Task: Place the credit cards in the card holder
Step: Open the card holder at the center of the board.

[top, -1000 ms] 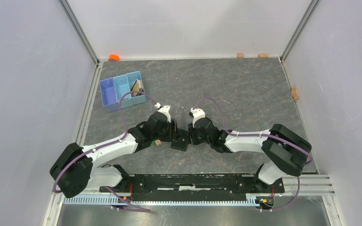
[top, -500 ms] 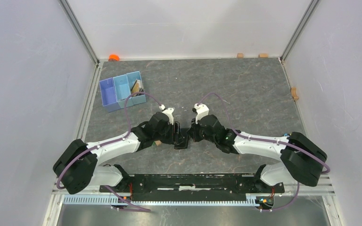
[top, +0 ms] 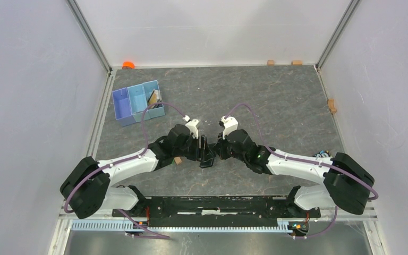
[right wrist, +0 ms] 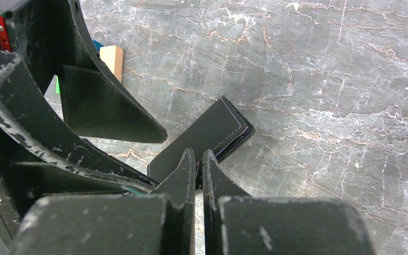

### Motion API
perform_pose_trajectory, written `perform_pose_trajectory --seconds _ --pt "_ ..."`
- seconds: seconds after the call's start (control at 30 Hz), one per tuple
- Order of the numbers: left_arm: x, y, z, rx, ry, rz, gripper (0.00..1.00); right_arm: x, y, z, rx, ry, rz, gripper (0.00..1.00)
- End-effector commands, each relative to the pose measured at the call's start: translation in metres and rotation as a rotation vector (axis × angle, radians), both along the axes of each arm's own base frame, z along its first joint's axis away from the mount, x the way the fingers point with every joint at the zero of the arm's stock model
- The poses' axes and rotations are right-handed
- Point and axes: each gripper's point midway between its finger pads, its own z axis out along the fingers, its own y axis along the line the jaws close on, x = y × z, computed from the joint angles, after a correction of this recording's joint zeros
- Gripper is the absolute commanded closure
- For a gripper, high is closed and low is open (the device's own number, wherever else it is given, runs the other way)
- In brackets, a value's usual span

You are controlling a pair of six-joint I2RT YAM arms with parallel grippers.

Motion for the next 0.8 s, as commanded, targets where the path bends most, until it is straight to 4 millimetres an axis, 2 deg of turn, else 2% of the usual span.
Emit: perform_pose_trajectory --seconds 0.0,0.3,0.77 --pt "0.008 -0.013 0.016 -0.052 -0.043 -0.031 0.31 0.003 -0.001 0.013 0.021 -0.043 -0.014 1.0" --pt "0.006 -0.013 0.004 0.0 -0.02 -0.059 0.3 0.002 -0.001 0.011 0.021 -0.036 -0.013 1.0" --pt "0.011 0.003 -0.013 0.133 -0.029 -0.043 0.36 0.005 0.0 0.013 0.006 -0.048 -0.016 1.0"
